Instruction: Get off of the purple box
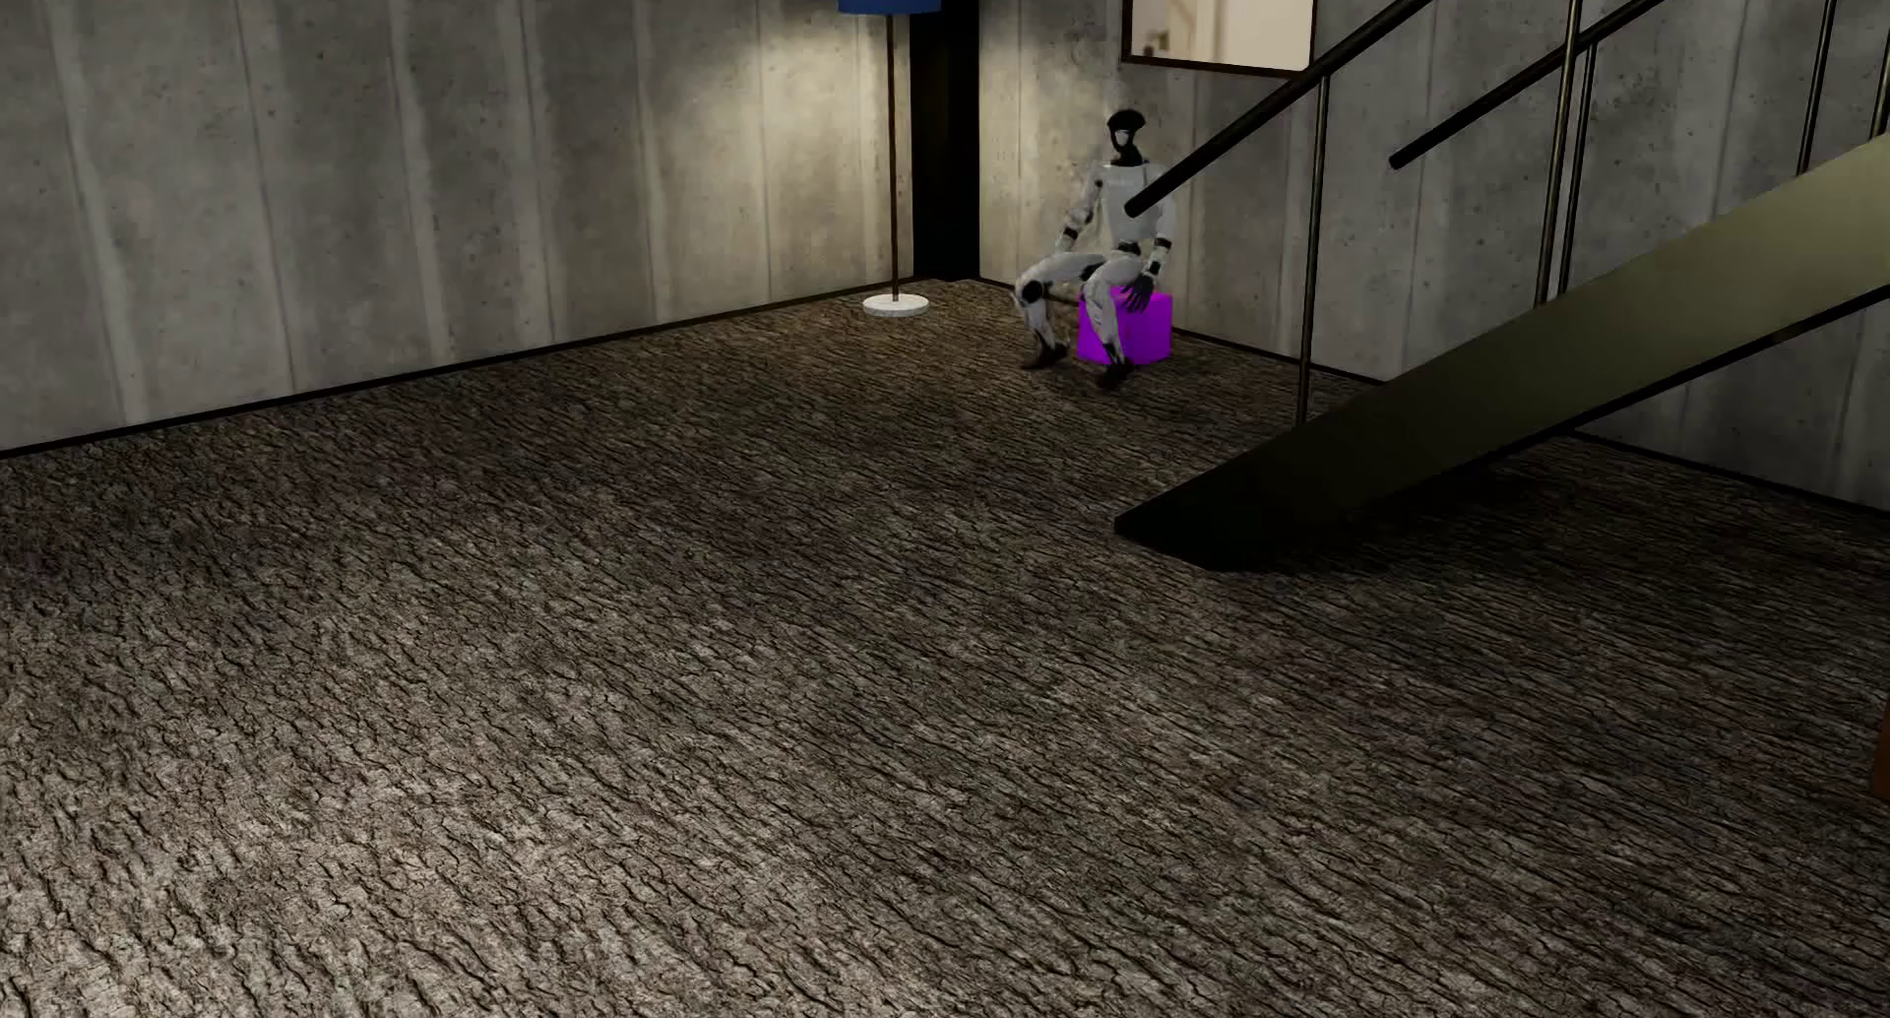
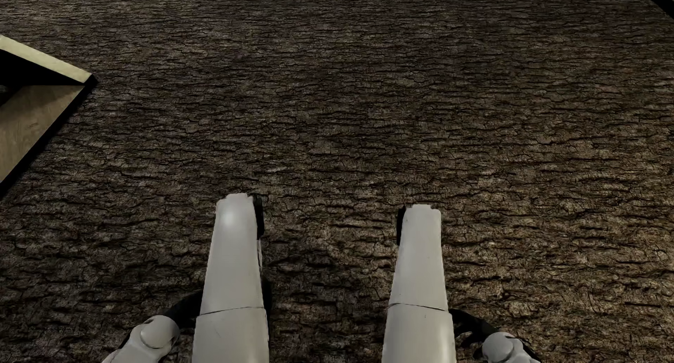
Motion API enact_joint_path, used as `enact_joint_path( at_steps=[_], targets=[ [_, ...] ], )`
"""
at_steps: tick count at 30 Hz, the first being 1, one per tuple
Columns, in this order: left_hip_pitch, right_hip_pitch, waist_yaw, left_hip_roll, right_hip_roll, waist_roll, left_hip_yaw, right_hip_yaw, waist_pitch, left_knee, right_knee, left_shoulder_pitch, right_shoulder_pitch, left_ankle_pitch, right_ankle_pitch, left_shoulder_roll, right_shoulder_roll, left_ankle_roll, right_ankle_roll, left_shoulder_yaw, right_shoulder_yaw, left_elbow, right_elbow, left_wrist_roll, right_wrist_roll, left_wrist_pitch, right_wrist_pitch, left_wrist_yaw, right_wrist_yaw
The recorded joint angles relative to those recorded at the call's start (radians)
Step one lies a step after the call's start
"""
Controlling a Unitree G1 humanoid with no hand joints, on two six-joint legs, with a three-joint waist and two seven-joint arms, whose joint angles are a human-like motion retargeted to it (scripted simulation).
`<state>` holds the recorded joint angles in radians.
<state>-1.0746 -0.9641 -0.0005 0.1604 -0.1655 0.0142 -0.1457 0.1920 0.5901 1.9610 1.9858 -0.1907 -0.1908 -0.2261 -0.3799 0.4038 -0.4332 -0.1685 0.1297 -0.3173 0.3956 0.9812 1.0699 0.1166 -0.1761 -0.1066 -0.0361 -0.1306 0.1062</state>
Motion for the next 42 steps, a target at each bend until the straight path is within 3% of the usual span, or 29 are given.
enact_joint_path(
  at_steps=[2, 3, 7, 11, 15, 16, 19, 22, 24, 26, 27, 28, 31, 33, 34, 36, 39, 42],
  targets=[
    [0.002, 0.006, 0.001, -0.003, 0.009, -0.004, 0.000, -0.001, -0.009, -0.002, -0.003, 0.043, 0.077, 0.004, 0.004, -0.016, 0.016, 0.004, -0.007, -0.013, -0.036, 0.075, 0.041, 0.107, -0.063, -0.033, -0.019, -0.061, 0.034],
    [0.006, 0.009, 0.001, -0.003, 0.012, -0.004, 0.000, -0.001, -0.009, -0.004, -0.004, 0.075, 0.112, 0.006, 0.007, -0.029, 0.025, 0.003, -0.009, -0.004, -0.054, 0.091, 0.049, 0.123, -0.060, -0.030, -0.011, -0.077, 0.043],
    [0.024, 0.023, 0.002, -0.004, 0.007, -0.001, 0.003, -0.002, -0.009, -0.012, -0.010, 0.162, 0.208, 0.015, 0.014, -0.071, 0.060, 0.002, -0.010, 0.038, -0.104, 0.105, 0.034, 0.093, -0.007, -0.004, 0.011, -0.077, 0.037],
    [0.043, 0.040, 0.002, -0.002, 0.008, 0.000, 0.003, -0.003, -0.015, -0.014, -0.010, 0.193, 0.232, 0.016, 0.013, -0.089, 0.086, 0.001, -0.012, 0.036, -0.076, 0.042, -0.042, 0.084, -0.038, -0.015, -0.011, -0.082, 0.059],
    [0.054, 0.046, 0.001, -0.007, 0.011, 0.003, 0.004, -0.002, -0.022, -0.015, -0.007, 0.178, 0.207, 0.015, 0.013, -0.093, 0.086, 0.002, -0.019, 0.029, -0.055, 0.034, -0.089, 0.069, -0.034, -0.019, -0.028, -0.066, 0.045],
    [0.056, 0.047, 0.000, -0.010, 0.011, 0.004, 0.004, -0.002, -0.021, -0.015, -0.006, 0.174, 0.199, 0.014, 0.012, -0.089, 0.081, 0.003, -0.019, 0.027, -0.056, 0.031, -0.092, 0.065, -0.012, -0.017, -0.021, -0.062, 0.048],
    [0.059, 0.046, -0.001, -0.008, 0.015, 0.006, 0.004, 0.000, -0.023, -0.015, -0.004, 0.194, 0.192, 0.015, 0.013, -0.053, 0.042, 0.003, -0.021, 0.072, -0.079, -0.059, -0.157, -0.032, 0.092, -0.002, 0.007, 0.015, -0.043],
    [0.059, 0.048, -0.001, -0.005, 0.015, 0.011, 0.000, 0.004, -0.017, -0.015, -0.001, 0.201, 0.180, 0.021, -0.001, 0.018, -0.058, -0.004, -0.018, 0.118, -0.074, -0.307, -0.426, -0.160, 0.165, -0.009, 0.001, 0.156, -0.190],
    [0.052, 0.041, -0.002, 0.001, 0.017, 0.009, 0.004, 0.002, -0.009, -0.018, 0.004, 0.151, 0.103, 0.035, -0.047, 0.076, -0.145, -0.022, -0.043, 0.115, -0.015, -0.497, -0.606, -0.189, 0.161, -0.038, -0.012, 0.242, -0.295],
    [0.036, 0.035, -0.002, 0.013, 0.024, 0.010, 0.005, 0.006, 0.005, -0.012, 0.011, 0.065, -0.036, 0.052, -0.074, 0.156, -0.227, -0.033, -0.052, 0.066, 0.099, -0.661, -0.736, -0.188, 0.104, -0.082, -0.059, 0.304, -0.356],
    [0.030, 0.030, -0.002, 0.018, 0.028, 0.007, 0.008, 0.006, 0.013, -0.012, 0.012, 0.017, -0.113, 0.059, -0.081, 0.204, -0.278, -0.040, -0.057, 0.037, 0.171, -0.737, -0.801, -0.175, 0.077, -0.076, -0.041, 0.283, -0.348],
    [0.019, 0.021, -0.006, 0.017, 0.023, 0.010, 0.008, 0.007, 0.023, -0.009, 0.013, -0.062, -0.221, 0.060, -0.078, 0.248, -0.312, -0.038, -0.051, -0.031, 0.262, -0.774, -0.828, -0.143, 0.031, -0.121, -0.099, 0.278, -0.330],
    [-0.015, -0.027, -0.004, 0.019, 0.014, 0.007, 0.012, 0.019, 0.075, -0.009, 0.009, -0.336, -0.534, 0.045, -0.016, 0.380, -0.381, -0.044, -0.023, -0.269, 0.551, -0.886, -0.891, -0.052, -0.030, -0.140, -0.135, 0.078, -0.149],
    [-0.061, -0.082, -0.004, 0.022, 0.007, 0.002, 0.011, 0.026, 0.119, -0.009, 0.010, -0.531, -0.705, 0.032, -0.004, 0.436, -0.396, -0.052, -0.006, -0.432, 0.700, -0.933, -0.910, -0.021, -0.071, -0.165, -0.169, -0.066, -0.051],
    [-0.093, -0.117, -0.005, 0.026, 0.003, 0.000, 0.007, 0.031, 0.140, -0.007, 0.012, -0.611, -0.775, 0.025, -0.001, 0.454, -0.401, -0.058, 0.006, -0.502, 0.765, -0.930, -0.913, -0.038, -0.085, -0.167, -0.187, -0.039, -0.065],
    [-0.167, -0.194, -0.003, 0.040, 0.003, -0.006, -0.003, 0.039, 0.191, 0.004, 0.017, -0.725, -0.866, 0.013, -0.002, 0.495, -0.414, -0.074, 0.027, -0.569, 0.852, -0.962, -0.931, -0.064, -0.079, -0.205, -0.202, 0.083, -0.255],
    [-0.300, -0.321, -0.005, 0.040, 0.001, -0.016, -0.025, 0.050, 0.251, 0.026, 0.031, -0.819, -0.942, -0.015, -0.024, 0.567, -0.500, -0.087, 0.052, -0.614, 0.869, -1.065, -1.051, -0.115, -0.033, -0.245, -0.230, 0.244, -0.416],
    [-0.406, -0.416, 0.002, 0.028, 0.005, -0.026, -0.041, 0.054, 0.294, 0.026, 0.024, -0.904, -0.972, -0.052, -0.057, 0.614, -0.565, -0.089, 0.068, -0.647, 0.856, -1.155, -1.119, -0.130, -0.031, -0.269, -0.259, 0.309, -0.519]
  ],
)
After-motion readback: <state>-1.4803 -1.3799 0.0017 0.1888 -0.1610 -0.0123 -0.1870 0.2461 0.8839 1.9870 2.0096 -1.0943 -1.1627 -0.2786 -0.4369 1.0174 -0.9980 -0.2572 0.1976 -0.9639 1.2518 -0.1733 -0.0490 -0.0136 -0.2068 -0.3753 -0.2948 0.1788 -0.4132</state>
